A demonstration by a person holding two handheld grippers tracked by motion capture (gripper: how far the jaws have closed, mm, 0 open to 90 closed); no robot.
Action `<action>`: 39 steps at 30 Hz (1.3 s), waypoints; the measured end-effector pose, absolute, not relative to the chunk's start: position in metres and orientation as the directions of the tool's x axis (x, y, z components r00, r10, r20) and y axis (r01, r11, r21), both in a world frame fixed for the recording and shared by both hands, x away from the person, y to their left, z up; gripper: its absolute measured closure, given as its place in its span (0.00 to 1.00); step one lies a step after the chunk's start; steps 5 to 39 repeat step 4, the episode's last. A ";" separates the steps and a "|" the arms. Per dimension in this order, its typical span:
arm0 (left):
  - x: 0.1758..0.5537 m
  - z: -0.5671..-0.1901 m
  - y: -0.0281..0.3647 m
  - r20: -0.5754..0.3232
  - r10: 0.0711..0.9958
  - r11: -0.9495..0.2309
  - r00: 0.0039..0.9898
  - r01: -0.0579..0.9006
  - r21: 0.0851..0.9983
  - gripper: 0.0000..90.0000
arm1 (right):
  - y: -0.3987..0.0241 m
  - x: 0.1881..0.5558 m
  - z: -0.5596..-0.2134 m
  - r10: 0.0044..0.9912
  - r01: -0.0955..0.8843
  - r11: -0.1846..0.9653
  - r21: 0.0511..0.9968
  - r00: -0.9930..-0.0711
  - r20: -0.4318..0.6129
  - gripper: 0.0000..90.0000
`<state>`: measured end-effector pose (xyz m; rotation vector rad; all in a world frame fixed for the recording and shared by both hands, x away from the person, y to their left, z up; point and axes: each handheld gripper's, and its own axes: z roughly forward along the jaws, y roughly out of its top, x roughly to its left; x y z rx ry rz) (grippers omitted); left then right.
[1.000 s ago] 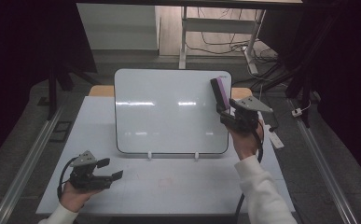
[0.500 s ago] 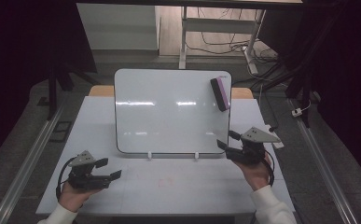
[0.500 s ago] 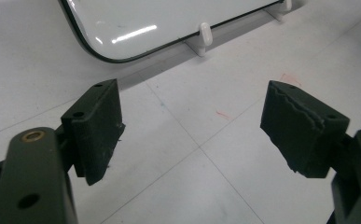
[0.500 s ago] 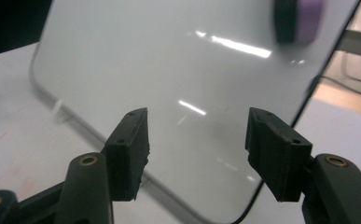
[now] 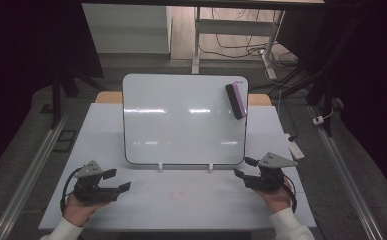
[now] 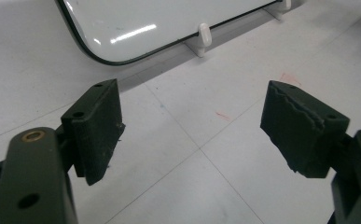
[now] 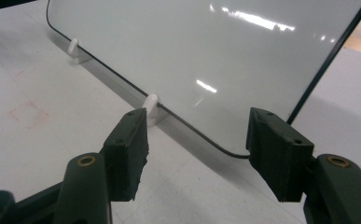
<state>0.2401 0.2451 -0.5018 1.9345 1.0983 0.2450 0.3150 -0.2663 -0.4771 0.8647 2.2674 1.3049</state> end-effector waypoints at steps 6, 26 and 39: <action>0.240 -0.502 0.245 -0.231 0.772 -0.232 0.592 0.601 0.765 0.24 | -0.269 0.315 -0.479 0.678 0.321 0.375 0.870 -0.735 -0.020 0.42; 0.240 -0.502 0.245 -0.231 0.772 -0.232 0.592 0.601 0.765 0.24 | -0.269 0.315 -0.479 0.678 0.321 0.375 0.870 -0.735 -0.020 0.42; 0.240 -0.502 0.245 -0.231 0.772 -0.232 0.592 0.601 0.765 0.24 | -0.269 0.315 -0.479 0.678 0.321 0.375 0.870 -0.735 -0.020 0.42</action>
